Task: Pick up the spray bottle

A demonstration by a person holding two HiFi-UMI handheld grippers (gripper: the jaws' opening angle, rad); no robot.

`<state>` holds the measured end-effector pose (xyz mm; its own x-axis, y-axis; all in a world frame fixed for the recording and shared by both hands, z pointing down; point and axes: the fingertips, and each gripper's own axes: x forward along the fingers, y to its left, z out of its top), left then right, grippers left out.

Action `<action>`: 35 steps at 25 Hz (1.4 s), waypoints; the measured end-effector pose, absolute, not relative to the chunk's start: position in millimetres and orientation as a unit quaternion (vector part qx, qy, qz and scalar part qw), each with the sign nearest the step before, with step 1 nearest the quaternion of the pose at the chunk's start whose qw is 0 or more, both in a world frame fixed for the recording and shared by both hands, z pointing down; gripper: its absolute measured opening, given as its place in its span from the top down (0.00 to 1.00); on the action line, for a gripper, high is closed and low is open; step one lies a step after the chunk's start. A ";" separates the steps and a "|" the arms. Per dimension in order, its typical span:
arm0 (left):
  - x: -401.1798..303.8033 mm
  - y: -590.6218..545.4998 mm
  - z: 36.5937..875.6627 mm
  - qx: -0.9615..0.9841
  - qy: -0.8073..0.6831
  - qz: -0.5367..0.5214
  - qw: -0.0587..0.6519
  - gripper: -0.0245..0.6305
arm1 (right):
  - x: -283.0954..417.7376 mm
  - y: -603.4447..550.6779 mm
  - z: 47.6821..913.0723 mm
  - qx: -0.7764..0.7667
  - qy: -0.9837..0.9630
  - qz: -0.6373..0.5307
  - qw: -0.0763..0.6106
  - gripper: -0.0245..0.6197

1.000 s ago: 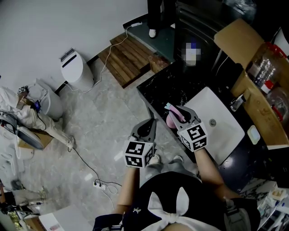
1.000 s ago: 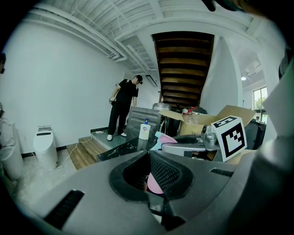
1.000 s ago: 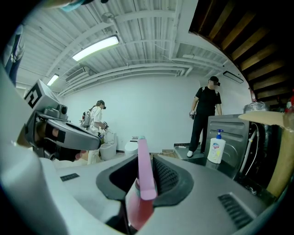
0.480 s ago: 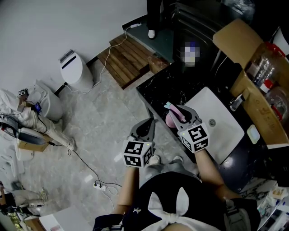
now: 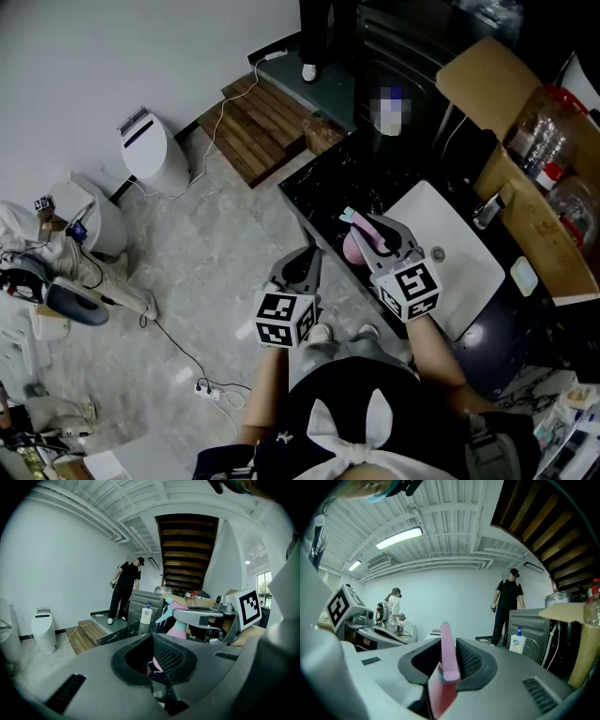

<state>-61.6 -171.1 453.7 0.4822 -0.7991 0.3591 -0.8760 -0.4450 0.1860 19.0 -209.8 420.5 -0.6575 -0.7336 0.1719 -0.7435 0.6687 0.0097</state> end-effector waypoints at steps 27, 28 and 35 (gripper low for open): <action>-46.4 -183.7 445.5 0.858 -0.473 0.092 0.178 0.92 | 36.2 -187.7 353.4 0.401 -0.916 0.002 0.007 0.81; -46.7 -184.0 445.2 0.858 -0.473 0.092 0.178 0.92 | 36.8 -187.4 353.6 0.402 -0.916 0.002 0.008 0.81; -47.6 -184.0 444.3 0.857 -0.474 0.093 0.177 0.92 | 41.0 -185.2 357.1 0.404 -0.915 0.016 0.008 0.81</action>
<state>-47.6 -184.0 444.3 0.5328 -0.7804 0.3272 -0.8462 -0.4874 0.2154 41.0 -185.2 357.1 -0.6734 -0.7387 0.0282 -0.7393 0.6730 -0.0223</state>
